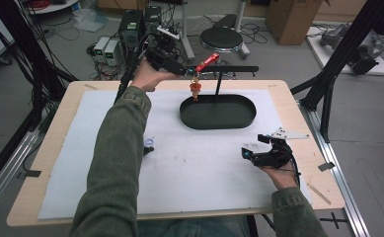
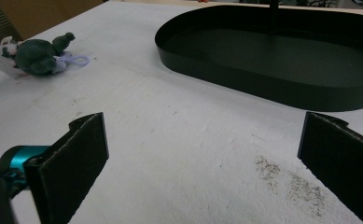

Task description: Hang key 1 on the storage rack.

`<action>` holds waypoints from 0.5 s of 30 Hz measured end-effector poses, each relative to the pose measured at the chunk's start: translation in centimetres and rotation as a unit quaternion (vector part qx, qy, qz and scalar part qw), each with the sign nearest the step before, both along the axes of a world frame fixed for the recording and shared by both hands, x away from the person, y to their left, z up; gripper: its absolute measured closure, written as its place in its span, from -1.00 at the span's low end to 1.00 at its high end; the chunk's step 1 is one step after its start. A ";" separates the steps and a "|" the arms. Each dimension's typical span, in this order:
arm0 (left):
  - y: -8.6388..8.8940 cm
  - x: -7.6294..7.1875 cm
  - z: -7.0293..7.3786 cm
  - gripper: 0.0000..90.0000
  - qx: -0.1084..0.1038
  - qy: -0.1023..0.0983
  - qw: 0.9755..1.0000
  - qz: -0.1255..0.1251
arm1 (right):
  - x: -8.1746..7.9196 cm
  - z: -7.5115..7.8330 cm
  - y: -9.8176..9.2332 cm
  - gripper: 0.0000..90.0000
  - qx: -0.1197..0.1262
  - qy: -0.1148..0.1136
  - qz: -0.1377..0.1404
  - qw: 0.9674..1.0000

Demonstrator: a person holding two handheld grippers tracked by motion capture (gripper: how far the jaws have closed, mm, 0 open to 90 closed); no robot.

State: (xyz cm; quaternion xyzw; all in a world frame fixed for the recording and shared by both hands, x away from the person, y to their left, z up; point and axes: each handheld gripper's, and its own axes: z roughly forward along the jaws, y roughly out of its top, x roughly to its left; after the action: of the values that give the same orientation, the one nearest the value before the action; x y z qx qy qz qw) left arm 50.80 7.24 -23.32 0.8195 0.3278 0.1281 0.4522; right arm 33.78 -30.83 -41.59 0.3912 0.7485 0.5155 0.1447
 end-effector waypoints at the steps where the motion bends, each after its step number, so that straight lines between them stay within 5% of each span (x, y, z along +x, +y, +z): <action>1: 0.3 -0.2 -0.2 -0.96 0.001 0.000 1.000 0.002 | 0.0 0.0 0.1 -0.98 0.000 0.004 0.000 1.000; 15: 3.5 -2.4 -1.7 -0.96 0.003 -0.001 1.000 0.012 | 0.0 0.0 0.1 -0.98 -0.004 0.004 -0.001 1.000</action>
State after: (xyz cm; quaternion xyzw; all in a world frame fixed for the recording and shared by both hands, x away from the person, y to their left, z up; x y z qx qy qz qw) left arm 48.39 10.70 -25.05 0.8166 0.3366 0.1354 0.4488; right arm 33.76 -30.76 -41.62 0.3938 0.7505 0.5108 0.1438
